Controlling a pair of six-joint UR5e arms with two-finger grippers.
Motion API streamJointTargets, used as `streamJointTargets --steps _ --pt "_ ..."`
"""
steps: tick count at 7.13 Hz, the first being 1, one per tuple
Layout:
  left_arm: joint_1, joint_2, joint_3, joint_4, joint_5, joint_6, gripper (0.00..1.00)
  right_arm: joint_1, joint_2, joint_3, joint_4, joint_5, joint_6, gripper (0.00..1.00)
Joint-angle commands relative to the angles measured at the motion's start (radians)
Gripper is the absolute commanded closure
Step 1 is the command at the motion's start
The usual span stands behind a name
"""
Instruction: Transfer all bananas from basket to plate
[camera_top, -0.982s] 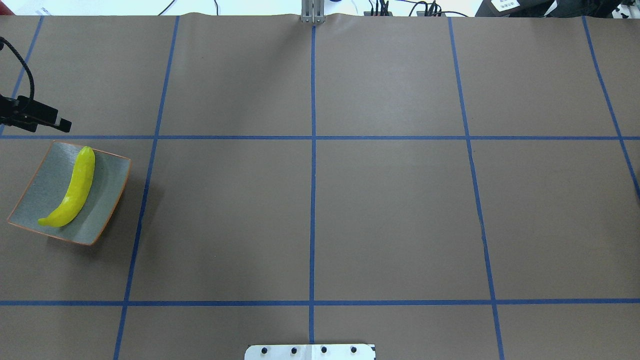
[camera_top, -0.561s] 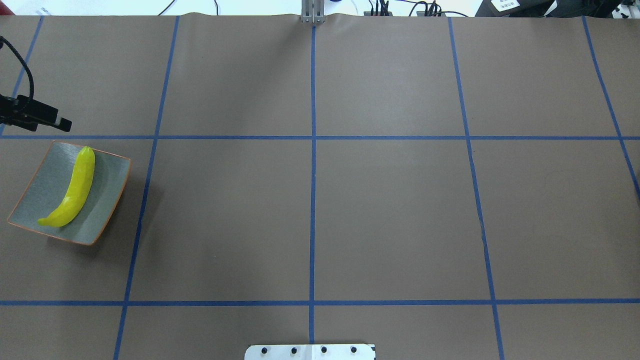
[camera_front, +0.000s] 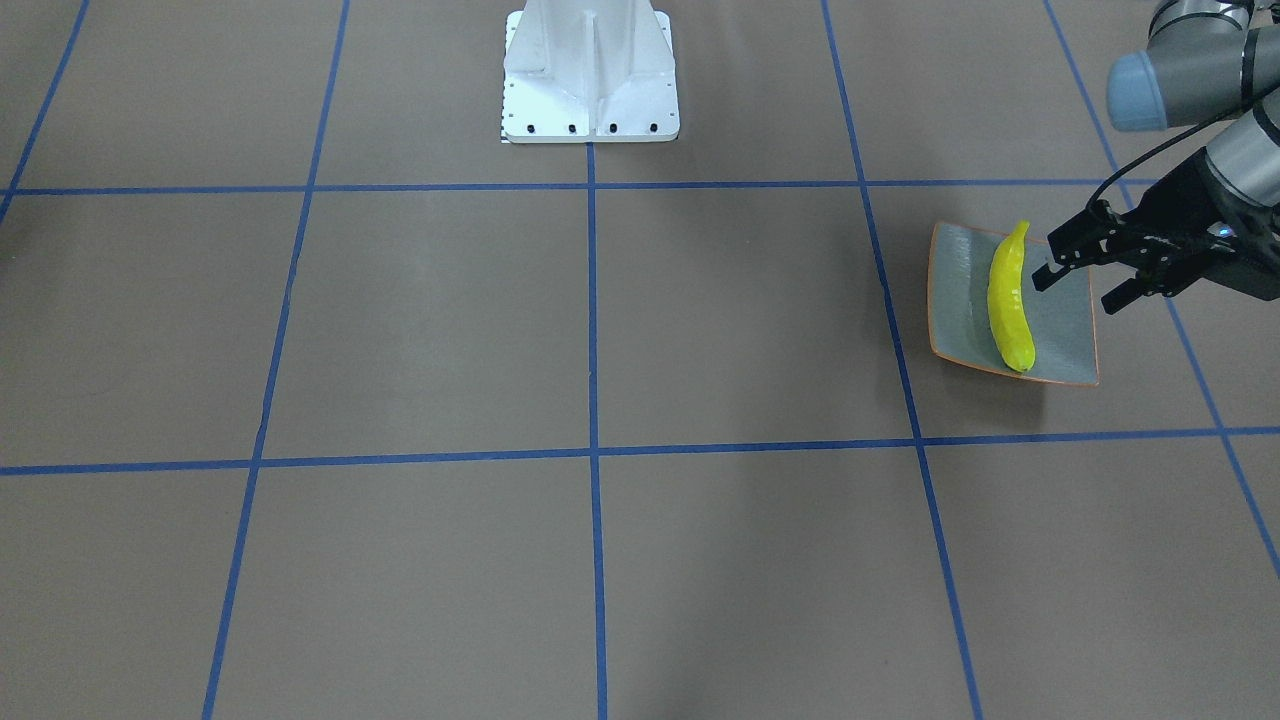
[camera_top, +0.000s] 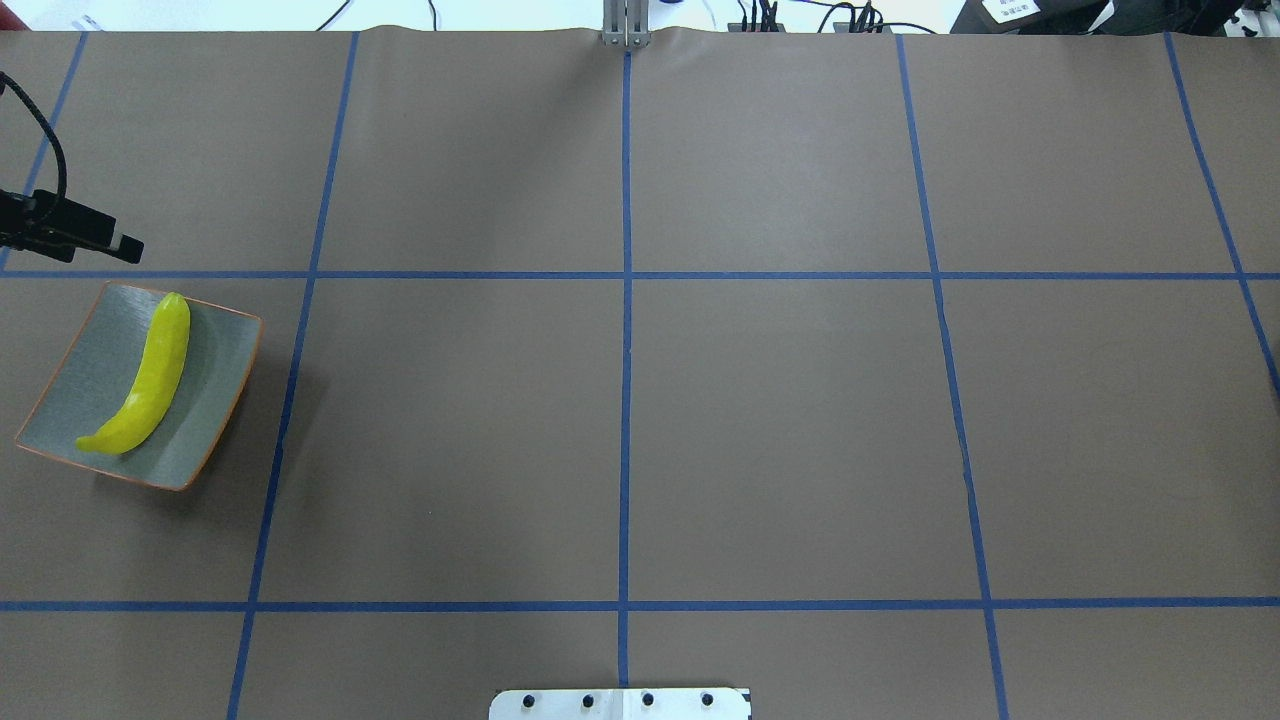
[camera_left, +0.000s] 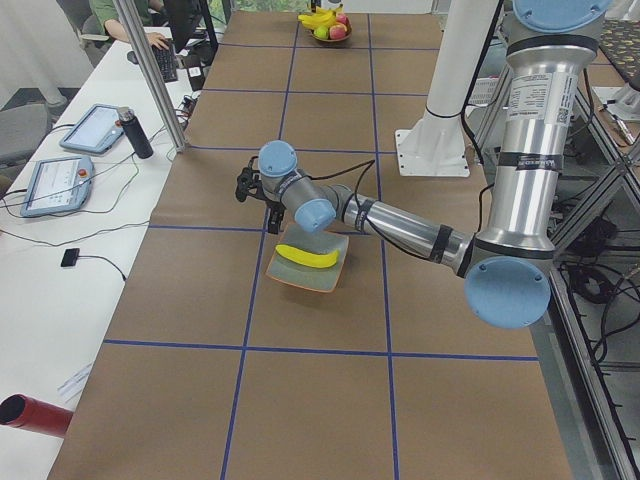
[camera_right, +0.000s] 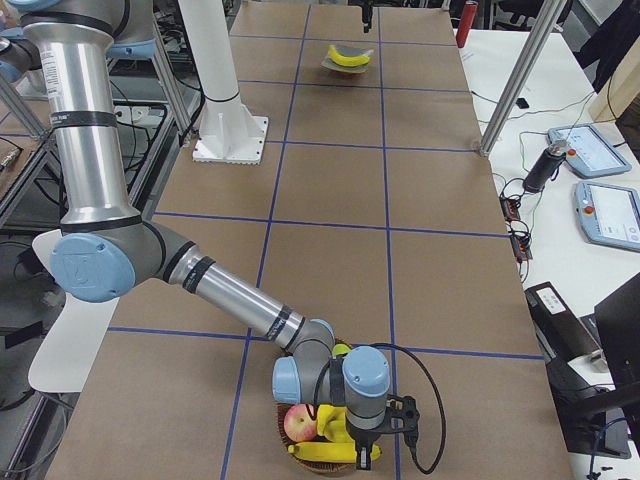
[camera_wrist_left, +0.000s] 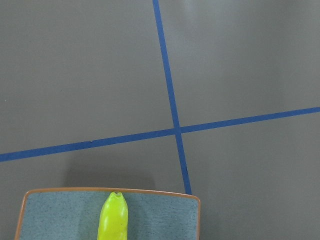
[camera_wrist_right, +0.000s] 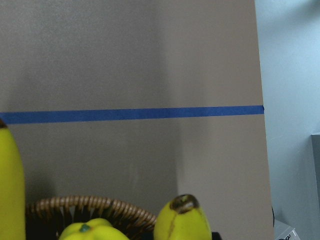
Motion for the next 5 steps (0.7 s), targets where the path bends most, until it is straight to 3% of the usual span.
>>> streamJointTargets --steps 1,3,5 --pt "0.000 0.000 0.001 0.000 -0.001 -0.003 0.00 0.001 -0.007 0.031 -0.008 -0.014 -0.088 1.00" --pt "0.000 0.000 0.001 0.000 -0.001 -0.003 0.00 0.034 -0.012 0.069 -0.049 -0.005 -0.090 1.00" --pt "0.002 0.000 0.008 0.000 -0.003 -0.003 0.00 0.108 -0.027 0.167 -0.170 -0.005 -0.185 1.00"
